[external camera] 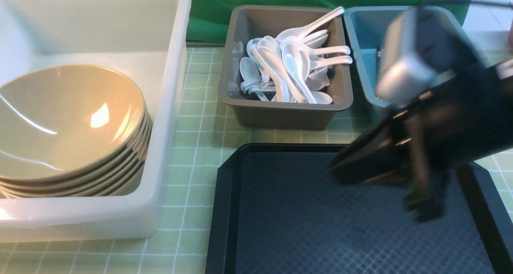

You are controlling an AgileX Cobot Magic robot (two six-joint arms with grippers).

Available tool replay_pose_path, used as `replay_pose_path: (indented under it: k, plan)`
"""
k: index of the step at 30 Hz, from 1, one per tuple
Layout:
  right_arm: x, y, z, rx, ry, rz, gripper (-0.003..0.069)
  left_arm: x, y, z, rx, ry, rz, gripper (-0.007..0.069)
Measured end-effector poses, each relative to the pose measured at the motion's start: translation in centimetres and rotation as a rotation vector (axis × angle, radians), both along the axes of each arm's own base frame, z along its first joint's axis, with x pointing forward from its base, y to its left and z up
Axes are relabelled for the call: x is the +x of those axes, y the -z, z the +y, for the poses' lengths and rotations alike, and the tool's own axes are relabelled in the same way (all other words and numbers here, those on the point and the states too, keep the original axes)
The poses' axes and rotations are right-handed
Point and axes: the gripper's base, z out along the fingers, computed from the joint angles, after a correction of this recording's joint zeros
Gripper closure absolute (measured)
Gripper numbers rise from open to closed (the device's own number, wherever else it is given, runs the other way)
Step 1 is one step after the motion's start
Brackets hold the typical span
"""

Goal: On green table put chopsticks spoon bowls plates into blue grey white boxes.
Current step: 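Place the white bowl into the white bin with the other dishes with the left gripper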

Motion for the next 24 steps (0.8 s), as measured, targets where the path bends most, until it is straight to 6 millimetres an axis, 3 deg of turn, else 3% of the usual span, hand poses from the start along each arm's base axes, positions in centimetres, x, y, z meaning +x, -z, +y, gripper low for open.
replay_pose_path:
  k: [5, 11, 24]
  plan:
    - [-0.7, 0.4, 2.5, 0.012, -0.068, -0.052, 0.058, 2.1, 1.9, 3.3, -0.051, -0.17, -0.007, 0.061]
    - [-0.1, -0.1, 3.1, 0.07, -0.006, -0.12, 0.0573, 3.3, 4.9, 6.8, -0.192, -0.301, 0.038, 0.061]
    - [0.5, -1.3, 3.7, 0.235, 0.102, -0.106, 0.0561, 6.3, 9.9, 9.1, -0.351, -0.275, 0.155, 0.061]
